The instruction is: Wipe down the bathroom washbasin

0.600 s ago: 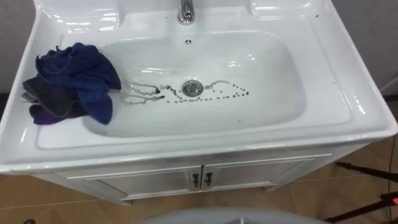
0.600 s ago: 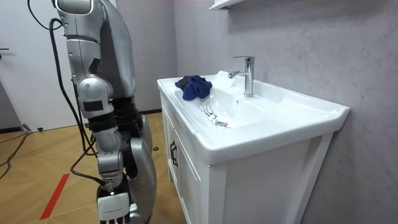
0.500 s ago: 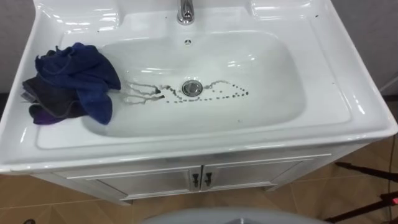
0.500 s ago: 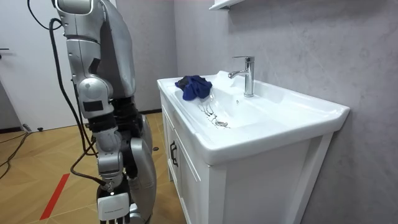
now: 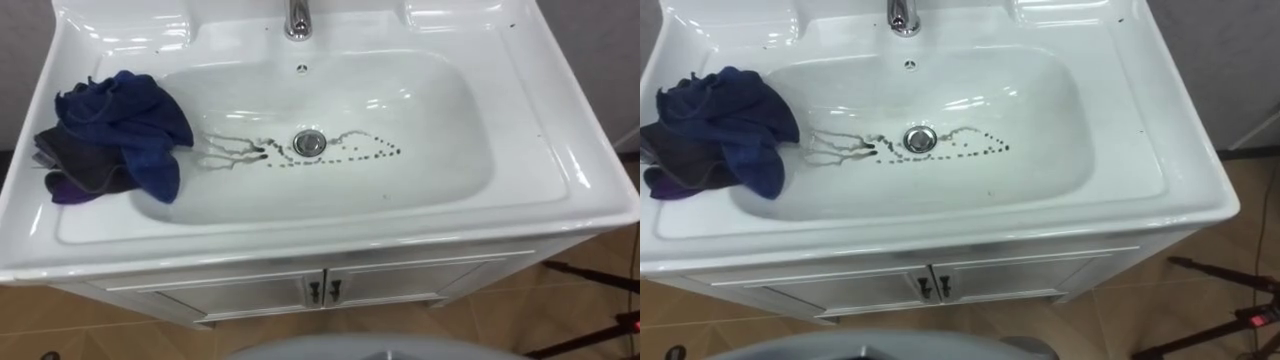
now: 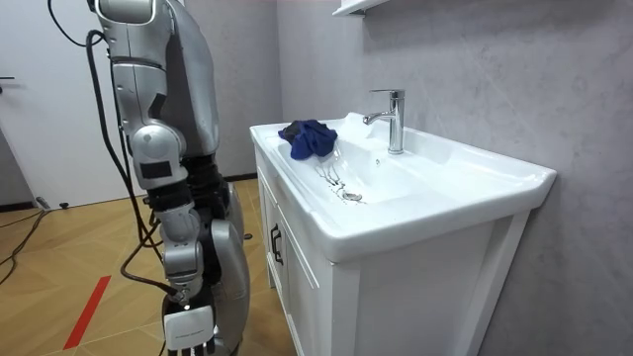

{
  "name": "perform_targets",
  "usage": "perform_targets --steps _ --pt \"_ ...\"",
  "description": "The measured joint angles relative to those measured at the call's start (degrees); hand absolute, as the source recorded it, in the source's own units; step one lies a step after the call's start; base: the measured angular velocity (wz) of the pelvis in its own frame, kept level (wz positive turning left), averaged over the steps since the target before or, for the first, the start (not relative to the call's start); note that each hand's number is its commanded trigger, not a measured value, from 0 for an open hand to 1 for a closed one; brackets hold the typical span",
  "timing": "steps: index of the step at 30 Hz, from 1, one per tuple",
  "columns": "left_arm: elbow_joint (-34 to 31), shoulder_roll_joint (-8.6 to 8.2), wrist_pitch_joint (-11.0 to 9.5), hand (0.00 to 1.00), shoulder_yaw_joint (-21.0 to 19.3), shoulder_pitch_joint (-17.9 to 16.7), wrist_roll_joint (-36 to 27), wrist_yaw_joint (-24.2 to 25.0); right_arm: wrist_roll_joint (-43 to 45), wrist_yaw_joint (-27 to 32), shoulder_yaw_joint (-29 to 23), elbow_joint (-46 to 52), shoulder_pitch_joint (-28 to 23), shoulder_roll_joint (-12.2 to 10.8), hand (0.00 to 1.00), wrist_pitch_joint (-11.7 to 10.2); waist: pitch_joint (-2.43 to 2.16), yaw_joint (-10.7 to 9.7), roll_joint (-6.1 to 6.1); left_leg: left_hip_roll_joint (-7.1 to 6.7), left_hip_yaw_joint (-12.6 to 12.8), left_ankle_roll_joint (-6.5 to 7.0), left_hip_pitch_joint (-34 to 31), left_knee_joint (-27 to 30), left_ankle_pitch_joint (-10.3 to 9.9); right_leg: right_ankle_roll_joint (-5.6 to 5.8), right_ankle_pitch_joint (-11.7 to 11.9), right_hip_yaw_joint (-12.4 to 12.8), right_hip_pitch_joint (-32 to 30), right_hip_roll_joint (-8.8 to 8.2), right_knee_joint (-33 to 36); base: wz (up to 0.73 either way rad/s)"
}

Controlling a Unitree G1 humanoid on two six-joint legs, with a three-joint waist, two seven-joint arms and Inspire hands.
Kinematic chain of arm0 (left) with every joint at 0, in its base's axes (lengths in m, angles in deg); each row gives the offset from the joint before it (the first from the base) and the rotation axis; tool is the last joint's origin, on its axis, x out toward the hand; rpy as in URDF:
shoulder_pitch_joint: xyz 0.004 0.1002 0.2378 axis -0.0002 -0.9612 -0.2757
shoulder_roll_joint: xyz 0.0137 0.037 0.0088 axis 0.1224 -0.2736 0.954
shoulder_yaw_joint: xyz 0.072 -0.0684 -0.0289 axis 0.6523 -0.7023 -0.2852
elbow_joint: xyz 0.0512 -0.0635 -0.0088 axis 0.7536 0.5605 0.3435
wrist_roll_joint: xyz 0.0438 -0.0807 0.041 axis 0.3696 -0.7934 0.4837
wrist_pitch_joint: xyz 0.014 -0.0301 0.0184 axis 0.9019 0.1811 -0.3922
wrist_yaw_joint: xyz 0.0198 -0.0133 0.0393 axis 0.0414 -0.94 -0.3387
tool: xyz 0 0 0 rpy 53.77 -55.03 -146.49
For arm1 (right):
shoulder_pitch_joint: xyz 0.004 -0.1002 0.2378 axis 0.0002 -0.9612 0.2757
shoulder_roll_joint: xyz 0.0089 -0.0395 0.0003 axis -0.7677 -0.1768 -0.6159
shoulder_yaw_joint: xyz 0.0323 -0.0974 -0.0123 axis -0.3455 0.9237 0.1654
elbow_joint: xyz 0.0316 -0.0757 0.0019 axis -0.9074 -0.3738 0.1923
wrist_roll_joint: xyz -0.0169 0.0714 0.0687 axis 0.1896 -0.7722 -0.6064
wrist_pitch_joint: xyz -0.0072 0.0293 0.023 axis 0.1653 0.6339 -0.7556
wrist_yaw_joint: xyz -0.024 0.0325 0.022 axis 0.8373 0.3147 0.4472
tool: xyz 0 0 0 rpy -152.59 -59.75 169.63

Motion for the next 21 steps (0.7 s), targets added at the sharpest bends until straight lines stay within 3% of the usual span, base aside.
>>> perform_targets --steps 6,11,21 --pt "0.1 -0.01 -0.1 0.00 0.0 0.0 -0.2 -0.5 -0.1 0.0 0.0 0.0 0.0 0.0 0.00 -0.8 0.00 0.0 0.10 0.03 0.0 0.00 0.0 0.4 0.0 -0.02 0.0 0.0 0.0 -0.01 -0.1 0.00" --pt "0.5 -0.10 -0.1 0.00 -2.6 -0.2 -6.2 -1.9 -0.4 0.0 -0.1 0.0 0.0 0.0 0.00 -1.2 -0.03 0.1 0.20 0.08 -0.1 -0.01 0.0 0.5 0.0 -0.06 0.0 -0.2 0.1 0.03 -0.1 0.01" --pt "0.3 -0.06 -0.6 0.00 -12.7 -1.3 -19.4 -9.7 -4.3 0.5 -1.3 -0.3 -0.1 1.3 0.00 -1.2 0.14 0.6 1.38 0.24 -0.6 -0.04 0.1 0.4 0.0 -0.26 0.1 -1.4 0.3 -0.02 0.0 0.04"
